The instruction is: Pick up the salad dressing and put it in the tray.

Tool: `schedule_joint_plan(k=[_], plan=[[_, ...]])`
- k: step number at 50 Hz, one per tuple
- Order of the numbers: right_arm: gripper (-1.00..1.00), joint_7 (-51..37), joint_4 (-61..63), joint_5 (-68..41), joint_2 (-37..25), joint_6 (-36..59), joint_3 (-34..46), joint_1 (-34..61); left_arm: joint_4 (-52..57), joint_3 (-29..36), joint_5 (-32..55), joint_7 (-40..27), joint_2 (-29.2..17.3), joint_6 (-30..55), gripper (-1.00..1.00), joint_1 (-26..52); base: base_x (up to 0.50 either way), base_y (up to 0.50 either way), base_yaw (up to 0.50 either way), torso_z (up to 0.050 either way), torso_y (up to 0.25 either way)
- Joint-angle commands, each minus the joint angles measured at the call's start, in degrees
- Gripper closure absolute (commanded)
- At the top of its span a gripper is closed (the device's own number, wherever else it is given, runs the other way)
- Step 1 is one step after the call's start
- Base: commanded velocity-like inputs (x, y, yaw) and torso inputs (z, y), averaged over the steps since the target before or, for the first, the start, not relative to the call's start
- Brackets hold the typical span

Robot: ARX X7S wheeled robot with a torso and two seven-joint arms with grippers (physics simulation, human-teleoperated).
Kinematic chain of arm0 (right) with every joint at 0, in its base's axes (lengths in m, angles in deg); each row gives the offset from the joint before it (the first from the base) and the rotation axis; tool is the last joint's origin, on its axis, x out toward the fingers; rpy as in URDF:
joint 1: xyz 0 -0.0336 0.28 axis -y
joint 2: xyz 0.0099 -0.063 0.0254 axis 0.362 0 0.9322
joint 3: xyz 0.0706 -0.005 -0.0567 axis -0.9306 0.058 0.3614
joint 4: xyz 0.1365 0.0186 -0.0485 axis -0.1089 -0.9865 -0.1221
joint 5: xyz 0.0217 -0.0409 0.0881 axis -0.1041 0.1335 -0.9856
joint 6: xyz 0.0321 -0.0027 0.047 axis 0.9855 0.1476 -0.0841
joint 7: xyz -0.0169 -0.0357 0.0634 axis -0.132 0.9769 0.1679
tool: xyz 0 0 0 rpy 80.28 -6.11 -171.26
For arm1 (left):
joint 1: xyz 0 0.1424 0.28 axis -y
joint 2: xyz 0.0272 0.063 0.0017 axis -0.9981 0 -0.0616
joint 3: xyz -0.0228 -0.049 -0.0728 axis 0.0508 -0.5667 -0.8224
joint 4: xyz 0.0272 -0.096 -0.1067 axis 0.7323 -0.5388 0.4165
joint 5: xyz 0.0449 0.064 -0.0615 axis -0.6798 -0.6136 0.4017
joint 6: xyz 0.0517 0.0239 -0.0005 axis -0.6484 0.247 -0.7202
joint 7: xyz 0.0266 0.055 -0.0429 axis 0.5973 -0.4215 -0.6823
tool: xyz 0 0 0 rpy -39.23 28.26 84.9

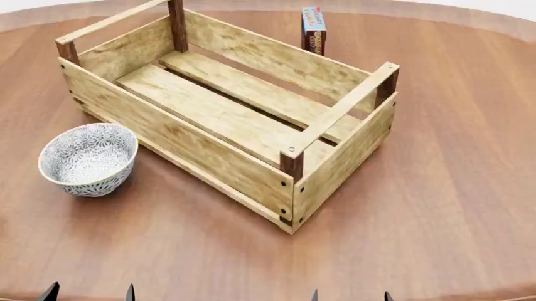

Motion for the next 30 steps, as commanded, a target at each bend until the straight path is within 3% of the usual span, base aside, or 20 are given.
schedule_joint_plan(k=[1,19,30], plan=[[-1.0,-0.74,-0.39,-2.27,-0.76,-0.91,0.65,-0.01,0.28,1.0,1.64,-0.41,-0.93,-0.82,-1.0,-0.34,0.0,0.0,0.0,0.0,0.0],[-1.0,-2.95,-0.37,-5.16,-3.39,-2.06,3.82,-0.24,0.81,3.96,3.49,-3.7,-3.46,-1.74,-1.0,-0.75,0.0,0.0,0.0,0.0,0.0],[-1.0,-3.97,-0.57,-5.68,-4.27,-2.69,4.98,-0.2,0.4,5.23,2.96,-5.41,-4.31,-3.33,-1.0,-0.68,0.0,0.5,0.0,0.0,0.0]])
